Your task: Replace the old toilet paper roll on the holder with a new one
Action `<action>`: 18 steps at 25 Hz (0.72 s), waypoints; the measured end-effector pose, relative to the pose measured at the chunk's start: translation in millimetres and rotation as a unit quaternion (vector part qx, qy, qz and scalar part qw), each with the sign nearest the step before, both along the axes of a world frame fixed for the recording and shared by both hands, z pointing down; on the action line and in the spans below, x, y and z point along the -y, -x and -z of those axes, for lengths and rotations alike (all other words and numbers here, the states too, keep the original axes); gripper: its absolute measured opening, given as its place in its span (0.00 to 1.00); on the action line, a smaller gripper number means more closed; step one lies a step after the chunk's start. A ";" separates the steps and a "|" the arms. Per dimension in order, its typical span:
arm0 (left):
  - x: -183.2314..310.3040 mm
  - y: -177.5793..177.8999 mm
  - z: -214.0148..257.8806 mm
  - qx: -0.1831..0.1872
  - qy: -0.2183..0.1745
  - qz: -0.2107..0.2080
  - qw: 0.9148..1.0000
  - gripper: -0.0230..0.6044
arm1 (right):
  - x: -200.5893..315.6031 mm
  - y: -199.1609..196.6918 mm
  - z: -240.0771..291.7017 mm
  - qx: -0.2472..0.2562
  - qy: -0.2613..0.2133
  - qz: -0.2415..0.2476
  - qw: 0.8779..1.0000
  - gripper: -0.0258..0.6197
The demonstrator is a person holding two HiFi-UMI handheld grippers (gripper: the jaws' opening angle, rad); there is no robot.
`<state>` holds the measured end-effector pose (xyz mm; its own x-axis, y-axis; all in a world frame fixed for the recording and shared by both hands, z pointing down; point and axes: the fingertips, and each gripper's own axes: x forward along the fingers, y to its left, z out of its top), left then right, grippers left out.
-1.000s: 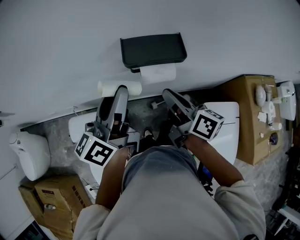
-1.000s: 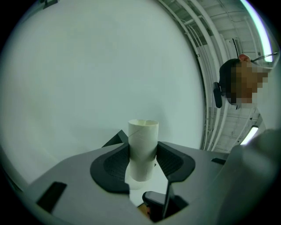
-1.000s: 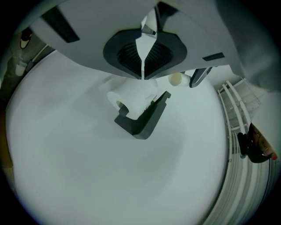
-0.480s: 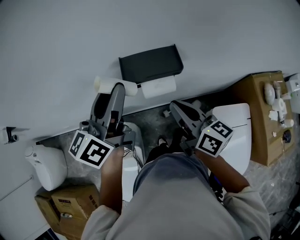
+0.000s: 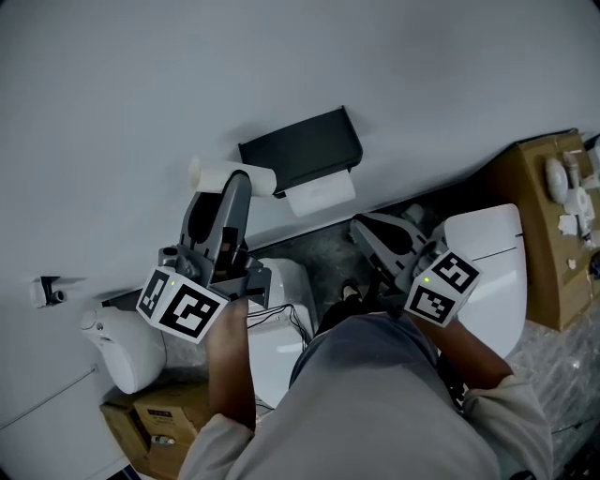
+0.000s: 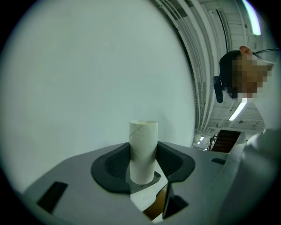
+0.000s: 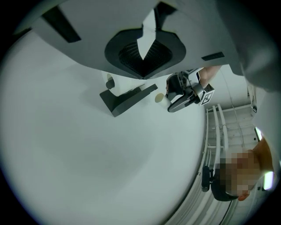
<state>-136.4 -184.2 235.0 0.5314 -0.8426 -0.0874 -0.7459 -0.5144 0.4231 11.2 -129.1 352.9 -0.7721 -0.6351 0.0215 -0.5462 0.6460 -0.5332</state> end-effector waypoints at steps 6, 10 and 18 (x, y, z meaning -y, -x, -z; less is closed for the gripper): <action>16.6 -2.2 -0.4 0.062 -0.002 0.013 0.998 0.34 | 2.5 -6.7 -0.7 -0.004 -0.010 -0.002 1.000 0.06; 23.6 -6.5 -7.9 0.106 -0.001 0.016 0.994 0.34 | 4.2 -10.4 -4.4 -0.010 -0.013 -0.002 1.000 0.06; 29.8 -17.0 -23.3 0.173 -0.001 0.021 0.985 0.34 | 5.4 -19.1 -13.4 -0.019 -0.011 -0.009 1.000 0.06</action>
<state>-119.4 -214.1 258.3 0.4950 -0.8642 0.0904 -0.8655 -0.4812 0.1392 30.4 -134.5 366.3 -0.7596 -0.6494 0.0363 -0.5770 0.6470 -0.4984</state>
